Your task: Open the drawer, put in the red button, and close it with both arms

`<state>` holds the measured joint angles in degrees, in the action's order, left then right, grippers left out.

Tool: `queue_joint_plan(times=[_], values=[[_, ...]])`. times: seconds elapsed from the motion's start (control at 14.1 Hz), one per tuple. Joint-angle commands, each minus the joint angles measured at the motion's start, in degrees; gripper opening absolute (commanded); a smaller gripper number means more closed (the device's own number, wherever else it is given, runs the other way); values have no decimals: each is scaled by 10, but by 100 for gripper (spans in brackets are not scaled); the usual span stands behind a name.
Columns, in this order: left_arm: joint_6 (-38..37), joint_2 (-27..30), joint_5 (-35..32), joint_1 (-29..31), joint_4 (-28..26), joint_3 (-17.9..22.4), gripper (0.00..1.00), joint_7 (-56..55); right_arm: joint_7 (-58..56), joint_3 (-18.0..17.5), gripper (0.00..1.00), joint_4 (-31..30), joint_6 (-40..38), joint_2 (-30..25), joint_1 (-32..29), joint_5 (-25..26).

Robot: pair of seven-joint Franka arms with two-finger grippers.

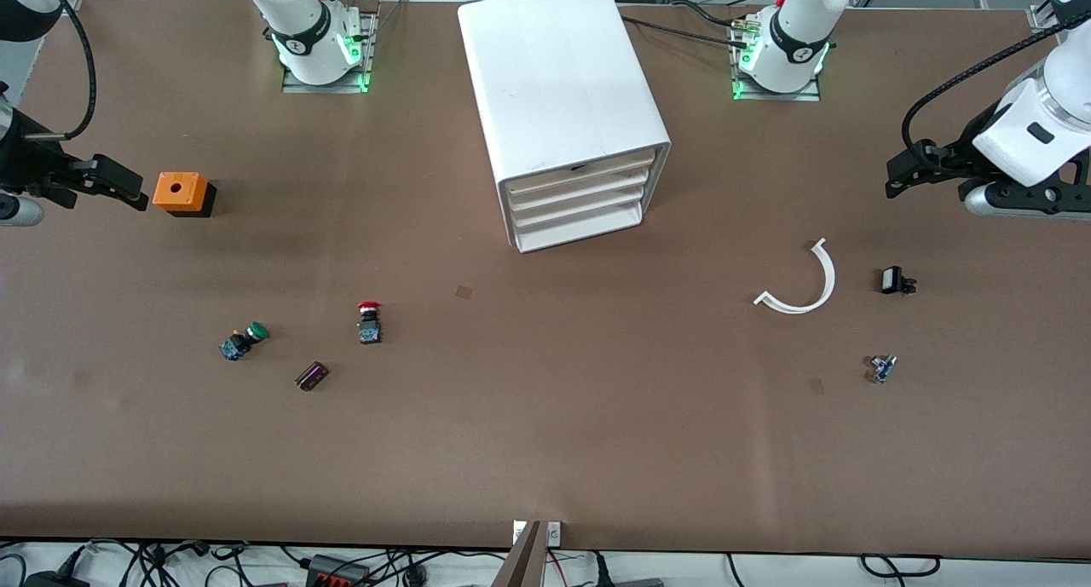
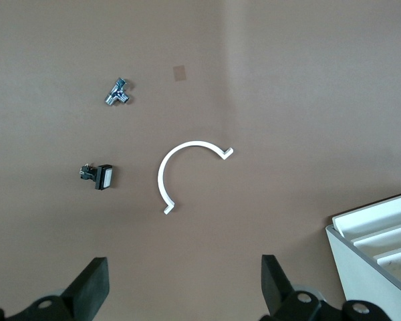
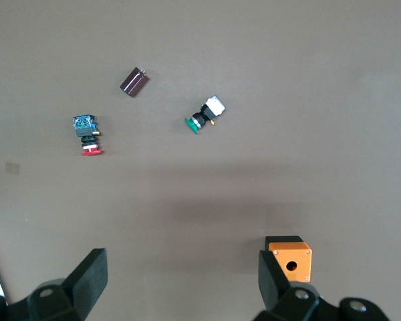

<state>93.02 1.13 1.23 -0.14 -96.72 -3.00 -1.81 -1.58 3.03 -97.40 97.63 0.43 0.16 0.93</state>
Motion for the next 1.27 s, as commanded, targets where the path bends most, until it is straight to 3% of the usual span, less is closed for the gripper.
queue_joint_plan(times=[0.0, 0.99, 1.2], values=[[-13, 3, 4, 4, 9, -2, 100, -5, -3, -11, 100, -3, 1, -9, -10, 2], [-33, 3, 5, 3, 9, -2, 100, -4, 2, -11, 100, -1, -1, 11, -9, 0], [-114, -8, 12, -13, 9, -5, 100, 0, 3, -13, 100, -1, 5, 35, -8, -2]])
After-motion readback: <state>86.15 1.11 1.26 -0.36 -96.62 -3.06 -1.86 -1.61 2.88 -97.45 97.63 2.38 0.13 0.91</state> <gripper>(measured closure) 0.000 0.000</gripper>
